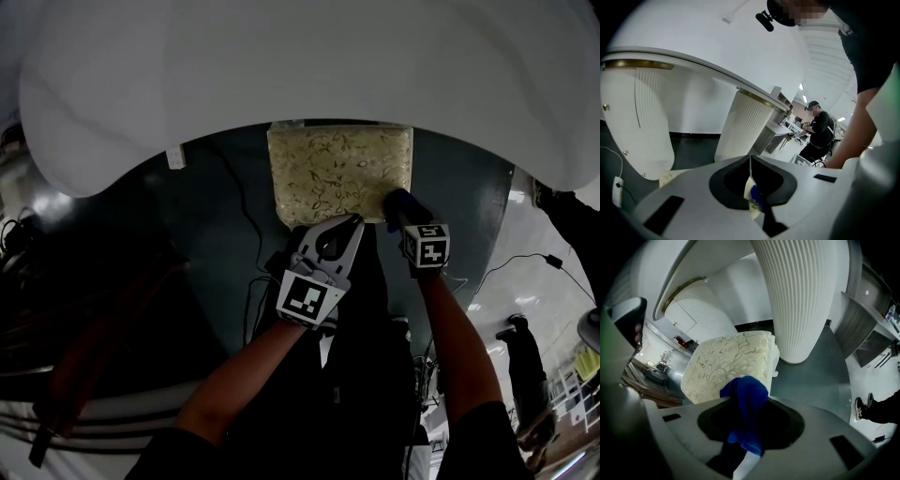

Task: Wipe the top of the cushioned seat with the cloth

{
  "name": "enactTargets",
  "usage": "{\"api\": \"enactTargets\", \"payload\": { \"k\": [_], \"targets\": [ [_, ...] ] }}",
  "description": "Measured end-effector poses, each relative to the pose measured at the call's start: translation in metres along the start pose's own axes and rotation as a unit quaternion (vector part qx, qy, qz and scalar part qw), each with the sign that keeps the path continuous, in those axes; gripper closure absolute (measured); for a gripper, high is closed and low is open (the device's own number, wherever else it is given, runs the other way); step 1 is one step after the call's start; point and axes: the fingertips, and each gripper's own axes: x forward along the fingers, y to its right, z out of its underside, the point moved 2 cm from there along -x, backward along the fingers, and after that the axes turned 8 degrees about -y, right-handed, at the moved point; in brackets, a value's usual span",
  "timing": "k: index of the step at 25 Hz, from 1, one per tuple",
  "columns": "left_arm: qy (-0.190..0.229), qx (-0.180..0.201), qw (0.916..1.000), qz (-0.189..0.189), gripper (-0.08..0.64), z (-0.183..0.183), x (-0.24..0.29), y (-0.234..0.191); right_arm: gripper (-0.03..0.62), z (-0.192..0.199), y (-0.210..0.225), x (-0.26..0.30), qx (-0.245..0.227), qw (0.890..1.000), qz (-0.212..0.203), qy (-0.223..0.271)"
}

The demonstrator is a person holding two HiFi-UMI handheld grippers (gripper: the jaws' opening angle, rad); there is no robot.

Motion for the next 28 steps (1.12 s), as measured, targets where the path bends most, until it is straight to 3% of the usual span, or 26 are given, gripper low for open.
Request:
{"api": "enactTargets", "payload": {
  "k": [5, 11, 13, 18, 21, 28],
  "targets": [
    [-0.027, 0.021, 0.9994, 0.008, 0.537, -0.001, 0.007, 0.005, 0.431, 0.007, 0.019, 0.003, 0.016, 1.000, 0.011, -0.005],
    [-0.025, 0.028, 0.9990, 0.025, 0.537, -0.006, 0.014, 0.012, 0.439, 0.030, 0.073, 0.021, 0.025, 0.997, 0.065, -0.014],
    [-0.023, 0.033, 0.9988, 0.028, 0.537, -0.007, 0.015, 0.011, 0.439, 0.020, 0.074, 0.007, 0.026, 0.997, 0.069, -0.005],
    [-0.030, 0.059, 0.9970, 0.039, 0.537, -0.014, -0.008, 0.016, 0.440, 0.008, 0.034, -0.036, 0.023, 0.997, 0.054, 0.048],
    [-0.006, 0.078, 0.9960, 0.042, 0.537, -0.036, -0.026, 0.019, 0.440, -0.015, 0.010, -0.072, 0.030, 0.993, 0.049, 0.106],
    [0.057, 0.033, 0.9972, 0.036, 0.537, -0.105, -0.127, 0.041, 0.442, -0.054, -0.075, -0.209, 0.040, 0.973, 0.050, 0.222]
  ]
}}
